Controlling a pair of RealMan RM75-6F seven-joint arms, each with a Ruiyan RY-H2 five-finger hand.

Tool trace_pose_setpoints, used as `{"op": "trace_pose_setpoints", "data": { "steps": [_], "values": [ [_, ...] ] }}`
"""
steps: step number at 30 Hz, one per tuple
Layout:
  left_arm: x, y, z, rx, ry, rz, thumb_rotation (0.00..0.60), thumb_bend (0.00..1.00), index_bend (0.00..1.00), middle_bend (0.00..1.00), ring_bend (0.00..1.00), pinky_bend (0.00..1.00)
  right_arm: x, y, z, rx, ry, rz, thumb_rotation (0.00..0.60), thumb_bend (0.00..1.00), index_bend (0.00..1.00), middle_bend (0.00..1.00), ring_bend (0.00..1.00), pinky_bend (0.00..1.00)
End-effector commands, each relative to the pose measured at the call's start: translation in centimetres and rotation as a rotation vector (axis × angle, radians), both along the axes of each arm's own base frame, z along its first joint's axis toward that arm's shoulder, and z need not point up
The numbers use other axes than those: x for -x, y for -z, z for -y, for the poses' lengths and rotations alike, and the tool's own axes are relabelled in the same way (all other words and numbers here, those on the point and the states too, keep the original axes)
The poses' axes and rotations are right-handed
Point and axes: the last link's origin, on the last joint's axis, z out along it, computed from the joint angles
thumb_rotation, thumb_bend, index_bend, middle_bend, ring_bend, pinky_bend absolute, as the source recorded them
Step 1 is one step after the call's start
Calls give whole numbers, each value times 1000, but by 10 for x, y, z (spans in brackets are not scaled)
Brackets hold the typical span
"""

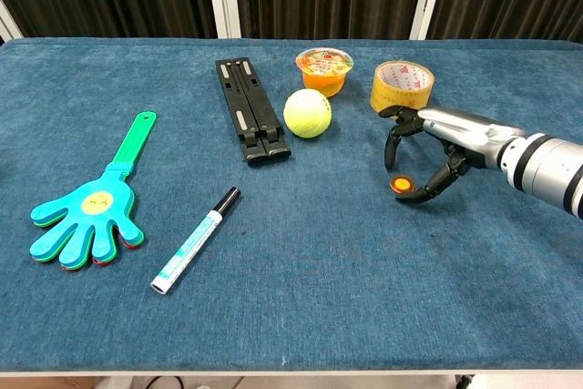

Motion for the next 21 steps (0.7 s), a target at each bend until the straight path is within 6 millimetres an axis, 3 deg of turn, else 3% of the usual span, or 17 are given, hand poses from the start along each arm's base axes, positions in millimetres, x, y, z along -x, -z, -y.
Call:
{"op": "trace_pose_setpoints", "data": {
  "steps": [1,21],
  "values": [
    [0,0,0,0,-1,1,600,225,123,8,0,125,2,-1,-1,-4,-1,-8,600,291,534,54,104,14],
    [0,-1,0,-9,-5,5,600,225,123,8,0,125,1,3,4,-12,18,-11,600,337,583,54,104,14]
  ]
}}
